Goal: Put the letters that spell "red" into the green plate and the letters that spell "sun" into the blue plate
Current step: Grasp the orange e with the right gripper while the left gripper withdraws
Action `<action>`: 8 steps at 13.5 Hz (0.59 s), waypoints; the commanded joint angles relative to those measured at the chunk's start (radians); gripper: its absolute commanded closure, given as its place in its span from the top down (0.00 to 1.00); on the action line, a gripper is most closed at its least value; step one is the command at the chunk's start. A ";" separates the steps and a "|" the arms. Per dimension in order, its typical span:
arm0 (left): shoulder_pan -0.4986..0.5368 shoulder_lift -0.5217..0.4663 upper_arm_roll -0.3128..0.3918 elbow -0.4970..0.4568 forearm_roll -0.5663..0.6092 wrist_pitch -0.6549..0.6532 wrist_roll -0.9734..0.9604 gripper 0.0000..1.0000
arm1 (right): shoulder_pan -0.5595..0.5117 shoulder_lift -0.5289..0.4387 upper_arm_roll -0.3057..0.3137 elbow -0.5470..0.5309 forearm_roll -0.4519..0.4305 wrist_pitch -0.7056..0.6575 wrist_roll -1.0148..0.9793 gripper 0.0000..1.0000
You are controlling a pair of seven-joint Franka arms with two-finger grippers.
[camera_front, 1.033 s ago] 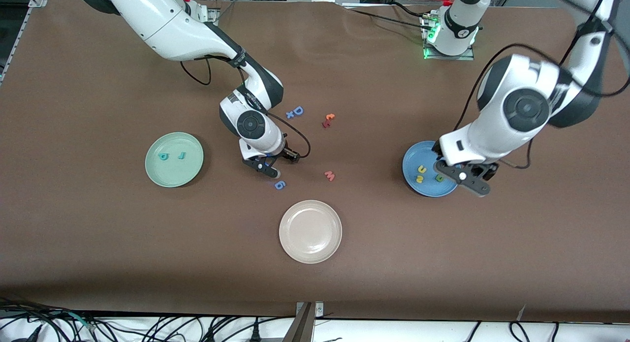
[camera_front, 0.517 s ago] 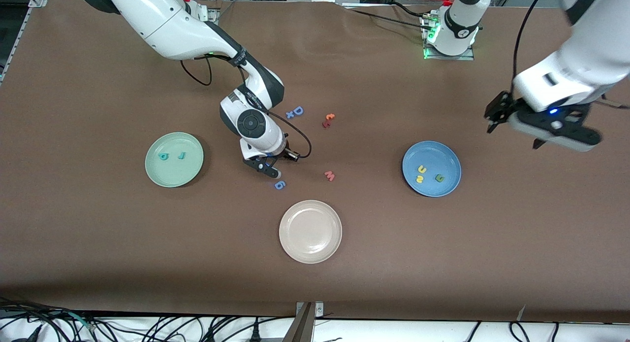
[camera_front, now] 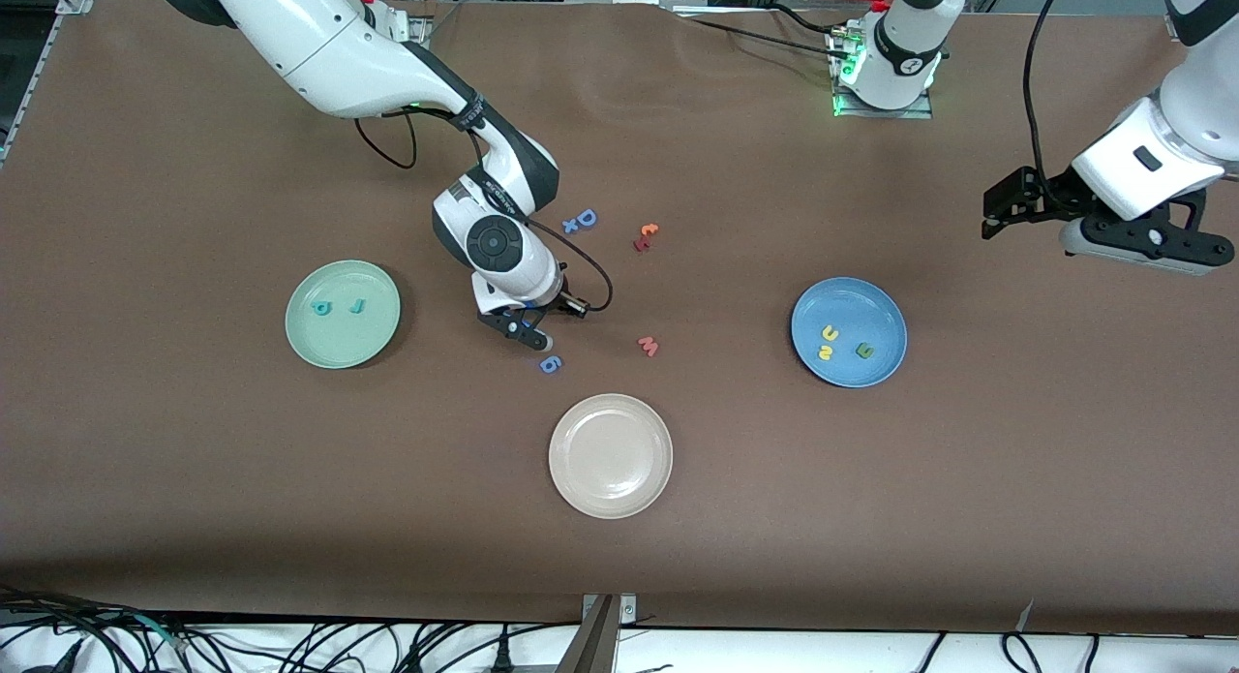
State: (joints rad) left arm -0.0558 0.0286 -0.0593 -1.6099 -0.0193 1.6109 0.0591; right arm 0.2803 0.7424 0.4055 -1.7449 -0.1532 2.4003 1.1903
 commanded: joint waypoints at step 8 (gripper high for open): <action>0.002 -0.021 -0.008 0.064 0.029 -0.109 -0.005 1.00 | -0.297 -0.135 0.009 0.140 0.049 -0.573 -0.442 0.23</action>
State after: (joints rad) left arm -0.0576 0.0161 -0.0609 -1.5584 -0.0136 1.5236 0.0499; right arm 0.0545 0.6357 0.4042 -1.5976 -0.1269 1.8873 0.8837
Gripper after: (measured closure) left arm 0.000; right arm 0.705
